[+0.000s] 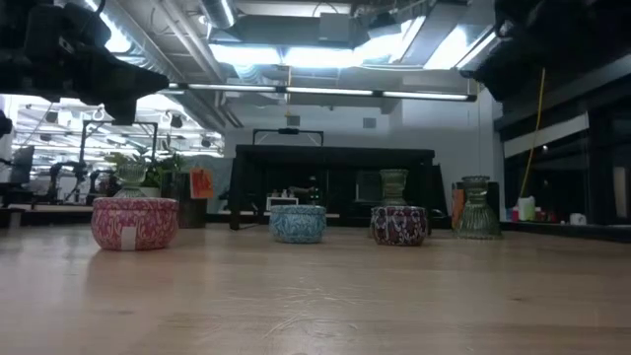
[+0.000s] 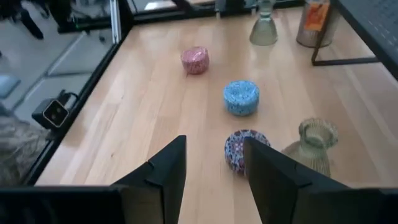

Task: Pick & Place candle stick holders
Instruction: Put the middle green glass candle holder on the shelf

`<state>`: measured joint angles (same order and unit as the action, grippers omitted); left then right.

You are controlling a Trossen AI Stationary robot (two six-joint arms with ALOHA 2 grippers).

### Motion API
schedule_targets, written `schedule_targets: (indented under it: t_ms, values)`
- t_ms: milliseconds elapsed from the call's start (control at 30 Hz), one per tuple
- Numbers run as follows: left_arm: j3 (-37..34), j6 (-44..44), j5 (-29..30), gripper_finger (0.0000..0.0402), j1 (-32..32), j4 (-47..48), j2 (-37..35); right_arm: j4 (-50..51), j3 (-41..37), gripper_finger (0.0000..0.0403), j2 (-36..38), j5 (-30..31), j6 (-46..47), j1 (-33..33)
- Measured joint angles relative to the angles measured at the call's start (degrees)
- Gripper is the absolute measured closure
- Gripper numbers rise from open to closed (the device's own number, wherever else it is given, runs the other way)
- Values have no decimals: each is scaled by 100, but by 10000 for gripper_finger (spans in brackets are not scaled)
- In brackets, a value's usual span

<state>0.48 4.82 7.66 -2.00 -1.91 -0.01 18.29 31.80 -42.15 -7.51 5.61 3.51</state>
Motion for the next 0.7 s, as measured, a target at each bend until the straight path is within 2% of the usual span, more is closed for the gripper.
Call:
schedule_targets:
  t_ms: [233, 433, 700]
  values:
    - [1, -1, -1, 389, 1, 0, 0, 590, 966, 241, -1206, 446, -719, 292]
    - [-1, 0, 0, 391, 0, 0, 0, 627, 1410, 241, -2164, 925, -1450, 444]
    - [0, -1, 0, 389, 0, 0, 0, 572, 1803, 241, -3118, 1721, -2142, 66]
